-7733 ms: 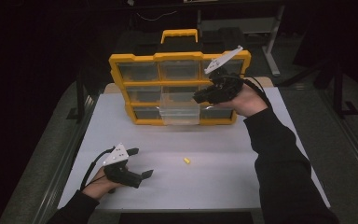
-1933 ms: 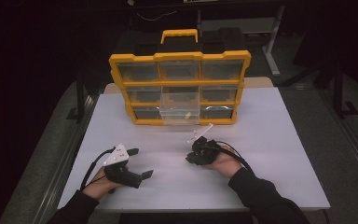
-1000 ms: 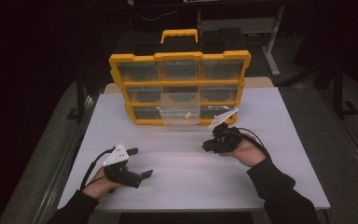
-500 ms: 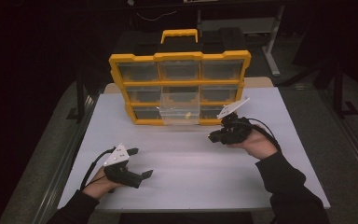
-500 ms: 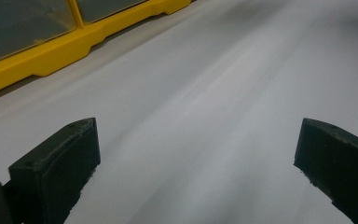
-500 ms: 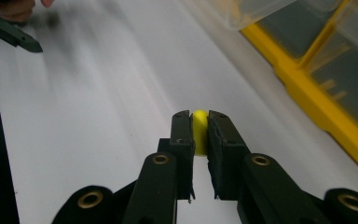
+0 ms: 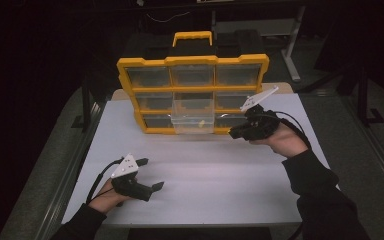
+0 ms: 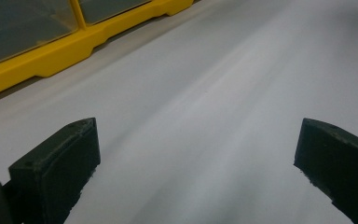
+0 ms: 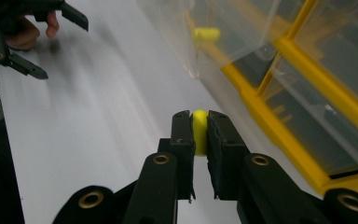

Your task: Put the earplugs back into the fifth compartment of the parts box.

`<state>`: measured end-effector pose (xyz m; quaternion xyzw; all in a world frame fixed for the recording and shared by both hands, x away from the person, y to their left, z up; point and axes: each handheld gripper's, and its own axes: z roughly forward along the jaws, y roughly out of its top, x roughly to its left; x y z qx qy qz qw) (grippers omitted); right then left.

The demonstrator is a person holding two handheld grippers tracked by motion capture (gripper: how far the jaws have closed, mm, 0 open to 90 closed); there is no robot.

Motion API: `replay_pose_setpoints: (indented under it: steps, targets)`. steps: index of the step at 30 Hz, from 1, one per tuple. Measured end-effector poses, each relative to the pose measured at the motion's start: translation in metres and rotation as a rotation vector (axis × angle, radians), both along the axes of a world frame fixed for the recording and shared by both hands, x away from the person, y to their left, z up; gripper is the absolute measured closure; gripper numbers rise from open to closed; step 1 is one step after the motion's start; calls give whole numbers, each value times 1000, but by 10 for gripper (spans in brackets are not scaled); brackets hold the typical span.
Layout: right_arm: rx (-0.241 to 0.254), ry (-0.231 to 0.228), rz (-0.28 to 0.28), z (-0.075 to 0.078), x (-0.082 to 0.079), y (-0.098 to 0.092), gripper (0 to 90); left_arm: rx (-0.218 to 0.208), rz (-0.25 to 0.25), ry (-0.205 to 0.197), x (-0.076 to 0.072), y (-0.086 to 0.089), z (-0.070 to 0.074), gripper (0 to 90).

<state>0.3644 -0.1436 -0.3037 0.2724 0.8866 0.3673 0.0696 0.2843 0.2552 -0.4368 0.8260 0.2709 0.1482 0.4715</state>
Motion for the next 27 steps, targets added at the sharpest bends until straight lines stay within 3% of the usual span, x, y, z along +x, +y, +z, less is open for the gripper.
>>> replay_pose_setpoints:
  steps: [17, 27]
  targets:
    - [-21, -82, 34, 60, 12, 18, 797, 0, 1, 1, 0, 0, 0, 0]
    - [-21, -101, 71, 74, 27, 45, 796, 2, -1, 0, 0, 0, 0, 0]
